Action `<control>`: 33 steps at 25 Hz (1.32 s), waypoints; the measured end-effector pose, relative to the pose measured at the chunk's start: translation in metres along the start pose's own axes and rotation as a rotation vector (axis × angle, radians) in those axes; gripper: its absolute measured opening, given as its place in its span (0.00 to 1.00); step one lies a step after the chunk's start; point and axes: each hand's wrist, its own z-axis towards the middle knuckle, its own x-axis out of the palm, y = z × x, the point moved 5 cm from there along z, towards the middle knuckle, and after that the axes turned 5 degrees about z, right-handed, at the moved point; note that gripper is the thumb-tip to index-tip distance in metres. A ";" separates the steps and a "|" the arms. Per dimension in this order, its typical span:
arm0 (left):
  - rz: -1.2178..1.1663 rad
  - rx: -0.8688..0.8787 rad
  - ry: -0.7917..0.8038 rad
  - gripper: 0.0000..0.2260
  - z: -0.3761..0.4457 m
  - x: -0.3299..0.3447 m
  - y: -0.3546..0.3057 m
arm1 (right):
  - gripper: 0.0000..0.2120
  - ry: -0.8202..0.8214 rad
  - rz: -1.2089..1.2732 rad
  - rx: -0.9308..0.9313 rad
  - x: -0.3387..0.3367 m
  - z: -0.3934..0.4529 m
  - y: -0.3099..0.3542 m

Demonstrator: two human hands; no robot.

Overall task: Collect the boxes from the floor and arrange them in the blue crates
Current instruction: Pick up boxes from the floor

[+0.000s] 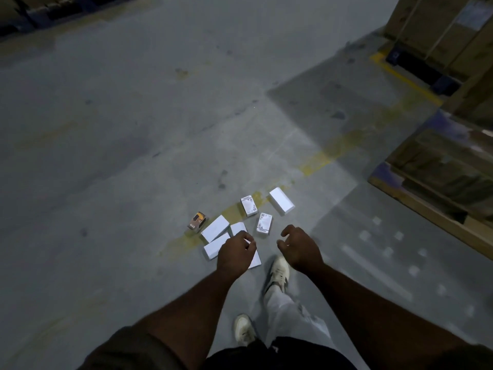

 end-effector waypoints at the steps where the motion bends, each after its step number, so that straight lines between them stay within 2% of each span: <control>1: 0.010 -0.027 -0.004 0.07 0.016 -0.001 0.000 | 0.15 0.017 0.020 0.008 0.001 0.020 0.000; 6: 0.033 -0.087 0.034 0.07 0.099 0.021 0.002 | 0.18 0.066 0.064 0.046 0.030 0.111 -0.016; 9: 0.002 -0.129 0.078 0.07 0.151 0.044 0.002 | 0.19 0.116 0.117 0.151 0.050 0.162 -0.035; 12: -0.067 -0.179 0.103 0.06 0.214 0.079 0.014 | 0.20 0.079 0.170 0.238 0.079 0.214 -0.059; 15: -0.073 -0.193 0.105 0.05 0.287 0.135 0.038 | 0.20 -0.008 0.194 0.314 0.137 0.270 -0.101; 19: 0.010 -0.204 0.105 0.07 0.367 0.243 0.095 | 0.22 -0.103 0.234 0.467 0.241 0.353 -0.167; 23: -0.011 -0.292 0.109 0.07 0.418 0.324 0.152 | 0.23 -0.090 0.215 0.513 0.326 0.409 -0.223; 26: -0.030 -0.325 0.036 0.09 0.456 0.351 0.171 | 0.25 -0.069 0.189 0.548 0.370 0.427 -0.263; 29: -0.039 -0.407 -0.038 0.19 0.500 0.370 0.182 | 0.31 -0.042 0.181 0.585 0.404 0.444 -0.288; 33: -0.041 -0.491 -0.114 0.39 0.544 0.384 0.188 | 0.46 -0.050 0.139 0.625 0.434 0.462 -0.300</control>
